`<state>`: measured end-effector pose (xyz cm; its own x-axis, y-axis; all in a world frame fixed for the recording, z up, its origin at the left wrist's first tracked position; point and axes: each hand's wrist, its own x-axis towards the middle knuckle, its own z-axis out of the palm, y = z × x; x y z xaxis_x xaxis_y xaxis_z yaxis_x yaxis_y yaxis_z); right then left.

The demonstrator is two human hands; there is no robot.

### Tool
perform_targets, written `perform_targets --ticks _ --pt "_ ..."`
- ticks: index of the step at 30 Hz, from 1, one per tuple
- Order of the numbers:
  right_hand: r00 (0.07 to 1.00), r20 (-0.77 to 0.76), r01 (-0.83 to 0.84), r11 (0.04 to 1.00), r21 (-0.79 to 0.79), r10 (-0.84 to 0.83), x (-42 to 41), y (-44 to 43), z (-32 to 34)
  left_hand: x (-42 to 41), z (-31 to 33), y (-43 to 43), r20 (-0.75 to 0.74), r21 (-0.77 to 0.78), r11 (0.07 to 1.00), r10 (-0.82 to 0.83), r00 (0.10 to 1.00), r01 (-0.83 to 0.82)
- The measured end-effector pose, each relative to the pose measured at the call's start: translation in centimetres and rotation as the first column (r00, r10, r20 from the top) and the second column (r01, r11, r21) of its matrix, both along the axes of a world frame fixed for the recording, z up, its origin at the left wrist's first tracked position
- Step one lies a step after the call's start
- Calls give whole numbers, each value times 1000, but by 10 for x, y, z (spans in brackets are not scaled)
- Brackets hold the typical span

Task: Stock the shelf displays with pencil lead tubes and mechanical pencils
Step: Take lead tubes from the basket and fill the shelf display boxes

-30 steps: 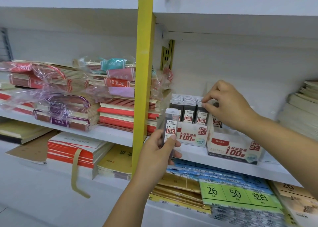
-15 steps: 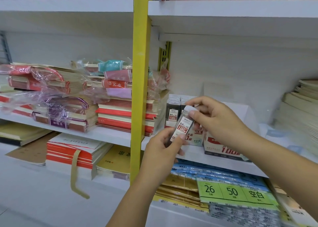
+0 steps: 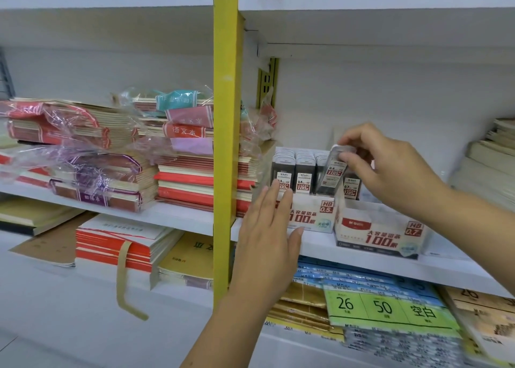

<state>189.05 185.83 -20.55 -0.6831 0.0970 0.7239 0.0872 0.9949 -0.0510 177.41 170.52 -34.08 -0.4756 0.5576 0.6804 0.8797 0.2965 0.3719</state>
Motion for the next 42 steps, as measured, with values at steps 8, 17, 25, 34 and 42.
perform_targets --ticks 8,17,25,34,42 --pt "979 80 179 980 83 -186 -28 15 -5 -3 -5 1 -1 19 999 -26 1000 26" --pt "997 -55 49 992 -113 -56 21 -14 -16 21 -10 -35 1 132 991 -33 999 33" --pt "923 287 -5 754 -657 257 103 -46 -165 48 -140 -88 226 -408 888 -128 966 213" --pt "512 815 684 445 -578 271 150 -35 -454 81 -322 -88 653 -647 684 271 708 335" --pt "503 864 806 380 -455 -32 158 -41 -557 115 -403 -66 777 -615 691 446 445 381"
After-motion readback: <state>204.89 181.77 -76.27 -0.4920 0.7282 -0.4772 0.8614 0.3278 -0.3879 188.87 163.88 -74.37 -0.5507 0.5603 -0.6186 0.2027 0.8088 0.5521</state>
